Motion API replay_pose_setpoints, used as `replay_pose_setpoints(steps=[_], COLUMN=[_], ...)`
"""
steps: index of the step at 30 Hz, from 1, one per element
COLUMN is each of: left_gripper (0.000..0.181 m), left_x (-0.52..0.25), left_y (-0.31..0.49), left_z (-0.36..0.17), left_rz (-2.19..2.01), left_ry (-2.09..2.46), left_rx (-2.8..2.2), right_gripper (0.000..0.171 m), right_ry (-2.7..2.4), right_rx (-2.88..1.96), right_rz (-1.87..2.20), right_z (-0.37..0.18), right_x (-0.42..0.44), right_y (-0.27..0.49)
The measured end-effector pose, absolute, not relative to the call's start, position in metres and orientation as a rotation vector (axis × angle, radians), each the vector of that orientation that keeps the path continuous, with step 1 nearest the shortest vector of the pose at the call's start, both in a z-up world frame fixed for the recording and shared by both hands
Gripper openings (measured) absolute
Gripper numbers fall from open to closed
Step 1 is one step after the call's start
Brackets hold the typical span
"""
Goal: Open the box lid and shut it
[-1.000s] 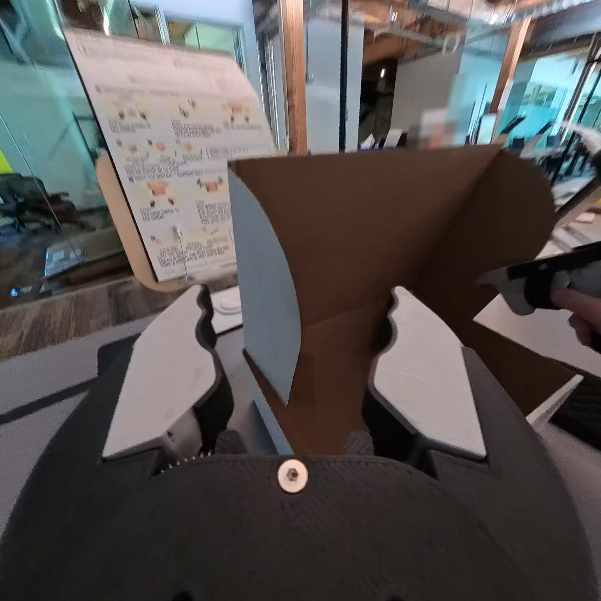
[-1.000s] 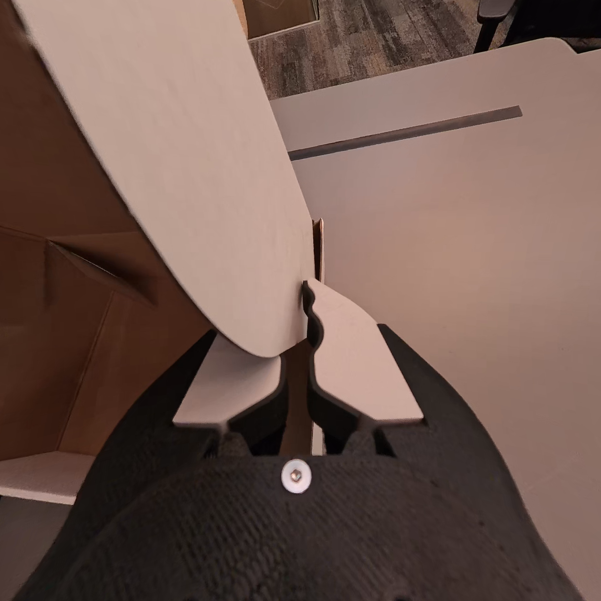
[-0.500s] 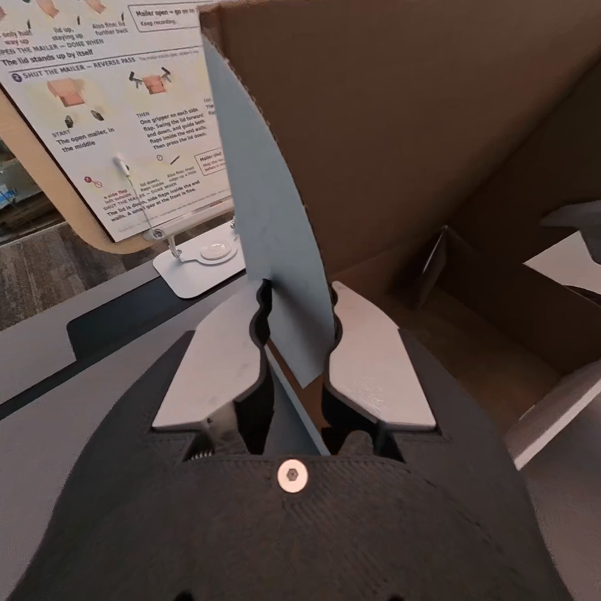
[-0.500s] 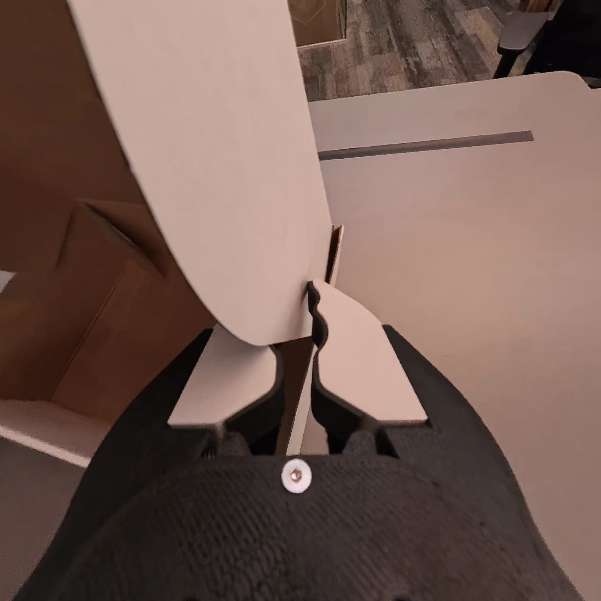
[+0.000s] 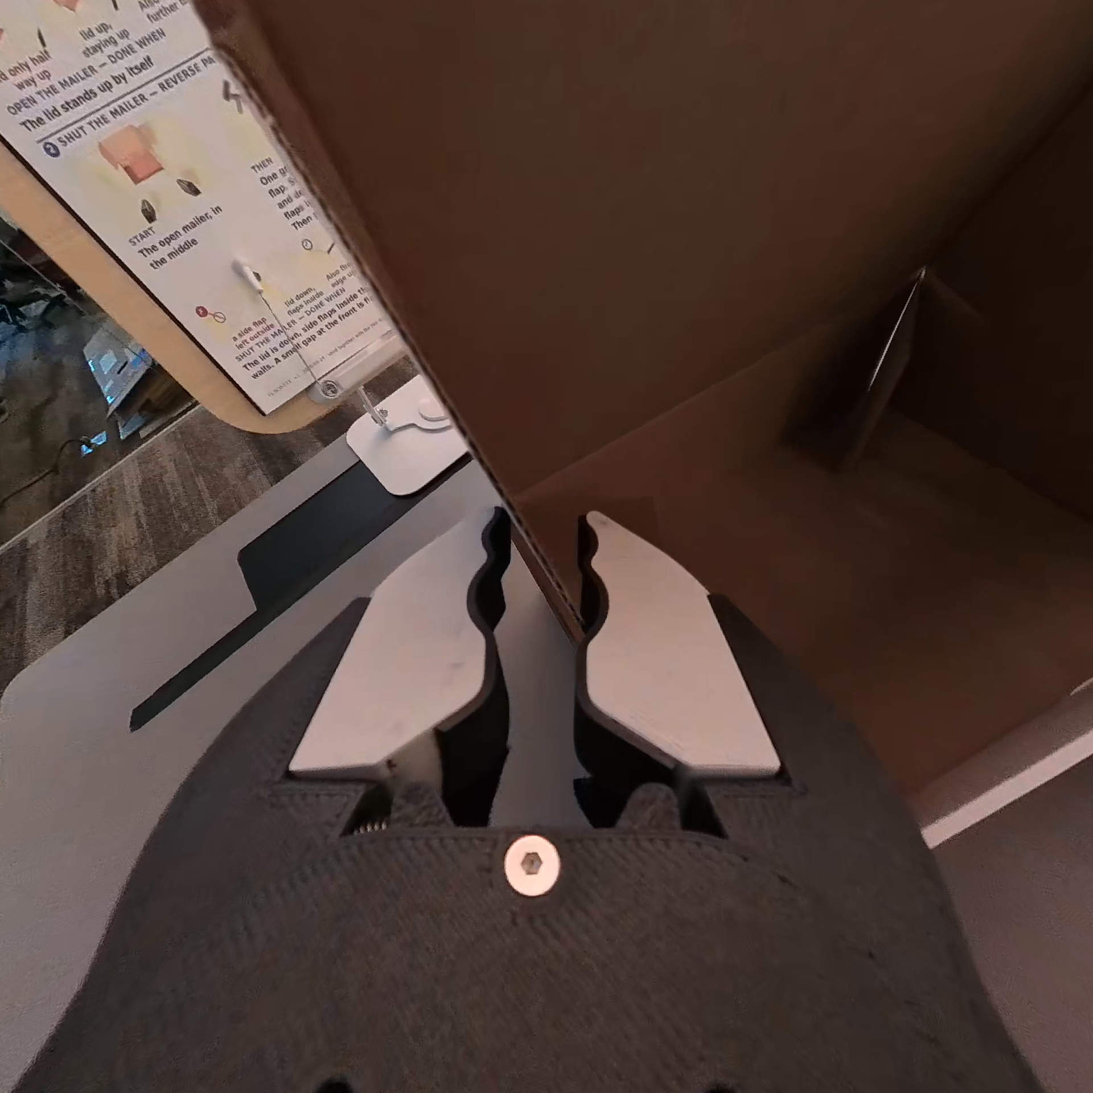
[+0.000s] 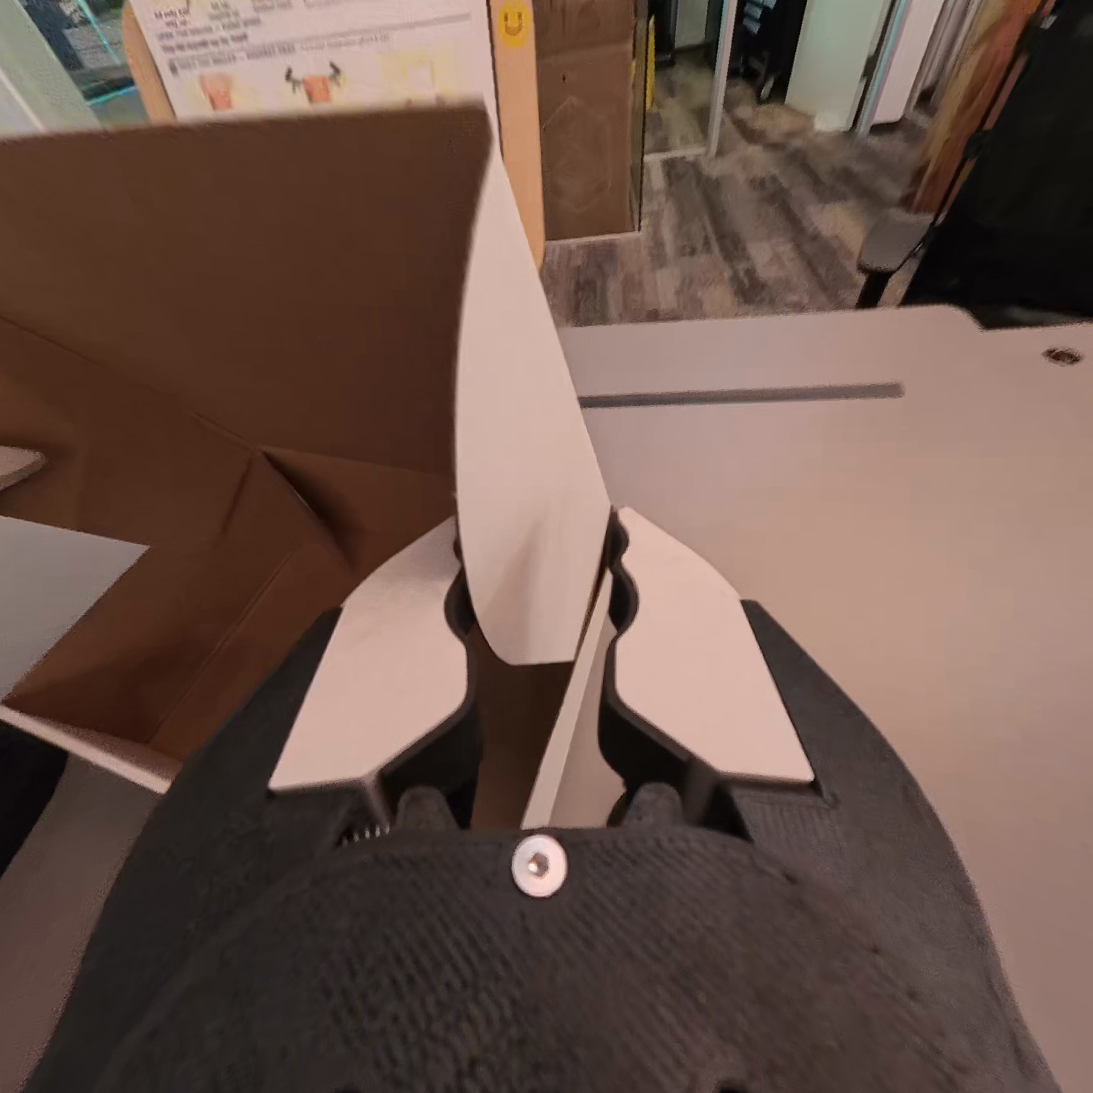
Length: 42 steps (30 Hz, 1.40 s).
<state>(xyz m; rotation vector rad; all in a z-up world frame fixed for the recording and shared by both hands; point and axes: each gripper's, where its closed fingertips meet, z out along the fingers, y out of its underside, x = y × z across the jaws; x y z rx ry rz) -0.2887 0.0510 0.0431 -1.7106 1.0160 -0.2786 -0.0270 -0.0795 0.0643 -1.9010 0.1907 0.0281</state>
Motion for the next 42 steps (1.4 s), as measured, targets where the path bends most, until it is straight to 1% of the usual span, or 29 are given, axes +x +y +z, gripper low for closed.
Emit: replay_pose_setpoints(steps=[1,5,8,10,11,12,14,16,17,20,25,27,29,31,32,33,42], left_gripper=[0.022,0.021,0.020,0.019,0.018,0.018,0.016,0.016,0.015,0.015,0.015,0.015,0.015,0.015,0.015,0.015,0.011], left_x=[-0.288,-0.288,-0.288,-0.289,-0.290,-0.290,-0.290,-0.291,-0.292,-0.293,-0.292,-0.291,-0.291,-0.290,-0.290,-0.290,-0.294], left_y=[0.050,0.051,0.052,0.054,0.054,0.055,0.055,0.055,0.055,0.055,0.054,0.054,0.053,0.053,0.053,0.053,0.053], left_z=[0.042,0.038,0.038,0.038,0.039,0.039,0.039,0.039,0.039,0.039,0.039,0.039,0.038,0.039,0.039,0.039,0.043], left_rz=[-0.270,-0.236,-0.253,-0.259,-0.259,-0.259,-0.254,-0.252,-0.254,-0.254,-0.239,-0.230,-0.224,-0.223,-0.224,-0.223,-0.218], left_ry=[1.023,1.043,1.038,1.033,1.032,1.031,1.029,1.030,1.029,1.030,1.037,1.041,1.043,1.043,1.043,1.043,1.036], left_rx=[-1.713,-1.714,-1.722,-1.725,-1.725,-1.725,-1.725,-1.726,-1.727,-1.729,-1.726,-1.723,-1.721,-1.719,-1.719,-1.721,-1.719], right_gripper=[0.044,0.043,0.040,0.018,0.007,0.001,0.002,0.016,0.020,0.025,0.025,0.026,0.030,0.032,0.027,0.007,0.007], right_ry=[0.182,0.154,0.017,-0.217,-0.359,-0.501,-0.670,-0.800,-0.831,-0.853,-0.966,-0.938,-0.872,-0.836,-0.855,-0.877,-0.776], right_rx=[-1.892,-1.877,-1.641,-1.410,-1.315,-1.288,-1.395,-1.496,-1.532,-1.734,-1.884,-1.921,-1.985,-2.045,-2.061,-2.069,-2.093], right_rz=[-0.001,-0.114,-0.371,-0.545,-0.576,-0.542,-0.326,-0.112,-0.075,-0.021,-0.073,-0.026,0.084,0.093,0.072,0.031,-0.094], right_z=[0.069,0.076,0.114,0.140,0.145,0.139,0.109,0.075,0.061,0.017,-0.037,-0.050,-0.060,-0.071,-0.075,-0.078,-0.074], right_x=[-0.027,-0.028,-0.046,-0.089,-0.120,-0.153,-0.203,-0.234,-0.235,-0.225,-0.222,-0.225,-0.229,-0.226,-0.224,-0.222,-0.206], right_y=[-0.080,-0.086,-0.108,-0.126,-0.129,-0.125,-0.100,-0.064,-0.042,0.024,0.076,0.084,0.088,0.093,0.094,0.095,0.107])
